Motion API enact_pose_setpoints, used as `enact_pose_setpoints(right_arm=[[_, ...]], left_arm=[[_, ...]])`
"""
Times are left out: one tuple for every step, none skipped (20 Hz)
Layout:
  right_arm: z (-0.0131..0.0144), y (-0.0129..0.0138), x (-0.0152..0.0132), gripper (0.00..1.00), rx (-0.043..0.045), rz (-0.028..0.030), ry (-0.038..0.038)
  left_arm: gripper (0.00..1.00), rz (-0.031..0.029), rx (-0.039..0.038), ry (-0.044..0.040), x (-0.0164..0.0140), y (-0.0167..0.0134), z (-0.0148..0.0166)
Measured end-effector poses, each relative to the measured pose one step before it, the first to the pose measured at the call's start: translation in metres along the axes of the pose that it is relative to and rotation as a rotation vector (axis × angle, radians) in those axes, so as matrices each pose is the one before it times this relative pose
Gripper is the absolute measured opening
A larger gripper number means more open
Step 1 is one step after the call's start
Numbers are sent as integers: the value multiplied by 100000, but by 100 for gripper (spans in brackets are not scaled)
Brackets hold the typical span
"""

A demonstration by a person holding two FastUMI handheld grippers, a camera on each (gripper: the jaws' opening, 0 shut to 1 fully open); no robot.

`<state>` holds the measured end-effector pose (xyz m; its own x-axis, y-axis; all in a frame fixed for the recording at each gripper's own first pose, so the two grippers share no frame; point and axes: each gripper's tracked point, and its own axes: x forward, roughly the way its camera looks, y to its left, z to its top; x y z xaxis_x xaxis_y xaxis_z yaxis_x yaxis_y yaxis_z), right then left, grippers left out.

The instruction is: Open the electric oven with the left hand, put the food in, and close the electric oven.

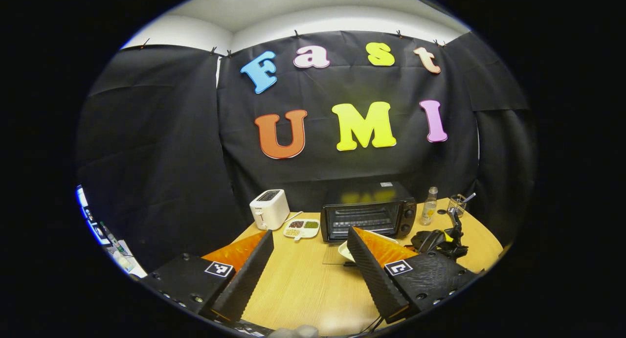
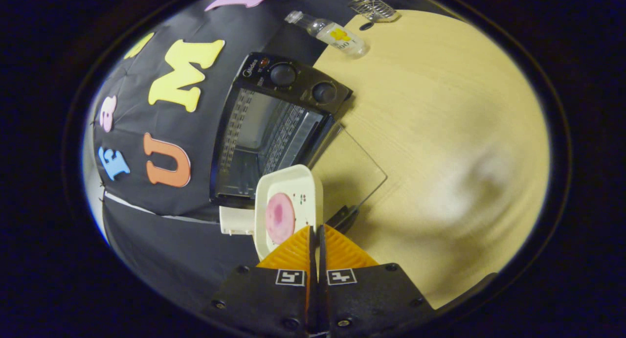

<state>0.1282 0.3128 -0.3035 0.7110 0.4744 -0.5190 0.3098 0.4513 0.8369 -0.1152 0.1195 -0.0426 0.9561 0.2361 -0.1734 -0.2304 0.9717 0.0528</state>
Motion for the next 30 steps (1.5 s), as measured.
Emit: enact_pose_setpoints(right_arm=[[-146, 516, 736, 4, 1511, 464, -39], [101, 362, 716, 0, 1476, 471, -939], [213, 335, 570, 0, 834, 71, -1146], [374, 380, 658, 4, 432, 268, -1355], [304, 329, 647, 0, 1111, 221, -860], [361, 349, 688, 4, 1313, 33, -445], [375, 348, 633, 4, 846, 61, -640], [590, 275, 675, 4, 428, -226, -869], [709, 310, 566, 0, 180, 52, -1023], [741, 283, 652, 0, -88, -22, -1314], [766, 338, 587, 0, -151, 88, -1436], [805, 248, 621, 0, 449, -182, -1078], [696, 336, 810, 0, 1040, 518, -1147], [708, 269, 739, 4, 648, 348, -1000], [601, 314, 652, 4, 437, 456, -1214], [543, 228, 579, 4, -466, -75, -834], [423, 298, 647, 4, -600, 412, -1045], [440, 386, 545, 4, -91, 1100, -927], [475, 495, 394, 0, 1473, 1474, -1003], [400, 385, 374, 4, 891, 1858, -816], [278, 253, 201, 5, -616, 1250, -682], [321, 115, 264, 7, -1808, 997, -781], [139, 157, 32, 8, -2056, 993, -480], [227, 657, -147, 7, -214, 3554, -705], [491, 865, -378, 5, 413, 3073, -896], [196, 173, -164, 31, -1153, 12, -406], [21, 67, -279, 35, -2018, 345, 293], [152, 65, -535, 44, -1818, 79, 10], [77, -8, -658, 51, -1757, -272, -7], [111, 83, -568, 60, -2014, 258, 41]], left_arm=[[97, 459, -146, 530, 199, 184, -128], [97, 825, -196, 240, 209, 200, 0], [97, 292, -338, 162, 163, 106, 104], [96, 521, -180, -233, 157, 204, 104], [96, 410, 190, 117, 296, 96, -20], [96, 567, 561, 32, 231, 197, 66], [97, 384, 432, 229, 108, 177, -71], [96, 504, 379, 135, 149, 173, 8], [96, 551, 306, 246, 272, 236, -215], [96, 658, 17, 520, 349, 144, -121], [96, 1263, 315, 553, 338, 305, -97], [96, 1016, 354, 931, 476, 271, -287], [96, 477, 13, 597, 454, -4, -212], [97, 450, -165, 831, 537, 7, -80], [97, 540, -97, 704, 432, 10, -69], [97, 545, -219, 346, 453, -10, 67], [96, 400, -397, 203, 303, -89, 15], [96, 124, -172, 222, 245, -111, 176], [96, 191, 92, 290, 112, -74, -82], [97, 292, 139, -94, 132, -38, 56], [96, 44, -76, -2, 65, -85, 92], [97, 352, -111, -62, 58, 42, 13], [97, 373, -270, -23, 97, -5, 132], [97, 212, -496, 17, 83, -43, 4], [96, 144, -404, -46, -6, 20, 73], [97, 188, -100, -380, -116, -26, 72], [97, 101, -101, -237, -89, 31, 86], [96, -94, -175, -375, -30, -102, 55], [97, -314, -128, -379, -152, -108, 220], [97, -459, 10, -511, -300, -187, 212]])
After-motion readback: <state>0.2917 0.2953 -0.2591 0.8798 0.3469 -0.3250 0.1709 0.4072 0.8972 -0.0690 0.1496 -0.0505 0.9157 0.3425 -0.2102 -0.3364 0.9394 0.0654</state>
